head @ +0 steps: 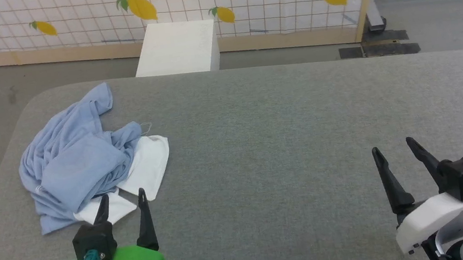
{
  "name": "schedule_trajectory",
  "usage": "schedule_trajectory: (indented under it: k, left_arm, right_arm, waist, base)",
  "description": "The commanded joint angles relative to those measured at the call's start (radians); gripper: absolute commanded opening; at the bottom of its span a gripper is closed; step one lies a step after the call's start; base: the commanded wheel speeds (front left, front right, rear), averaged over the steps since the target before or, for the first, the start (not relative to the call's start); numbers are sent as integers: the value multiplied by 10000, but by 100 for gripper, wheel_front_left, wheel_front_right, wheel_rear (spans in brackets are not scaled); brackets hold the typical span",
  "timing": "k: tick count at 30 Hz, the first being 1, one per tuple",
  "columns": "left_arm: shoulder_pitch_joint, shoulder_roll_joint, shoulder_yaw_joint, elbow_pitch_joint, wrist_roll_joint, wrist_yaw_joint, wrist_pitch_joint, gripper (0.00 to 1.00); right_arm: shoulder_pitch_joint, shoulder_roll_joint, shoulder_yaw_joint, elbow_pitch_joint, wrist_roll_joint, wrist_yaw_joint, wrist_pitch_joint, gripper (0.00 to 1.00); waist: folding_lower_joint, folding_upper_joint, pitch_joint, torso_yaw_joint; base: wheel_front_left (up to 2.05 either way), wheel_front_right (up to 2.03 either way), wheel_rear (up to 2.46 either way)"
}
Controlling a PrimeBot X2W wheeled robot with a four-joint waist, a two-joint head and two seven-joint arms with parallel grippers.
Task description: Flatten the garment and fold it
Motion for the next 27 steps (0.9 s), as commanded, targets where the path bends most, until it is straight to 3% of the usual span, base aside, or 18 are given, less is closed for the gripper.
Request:
schedule_trajectory:
  k: [1,27]
  left_arm:
    - [60,20,-22,28,-143,86,-131,100]
    - [336,156,-70,233,-603,439,-664,100]
  right_arm:
    - [182,3,27,100,96,-4,-110,100]
    - [243,5,492,863,741,-7,-646,100]
  waist:
    - [0,-1,-23,145]
    - [0,-1,-114,1654]
  base:
    - [0,0,0]
    - [0,0,0]
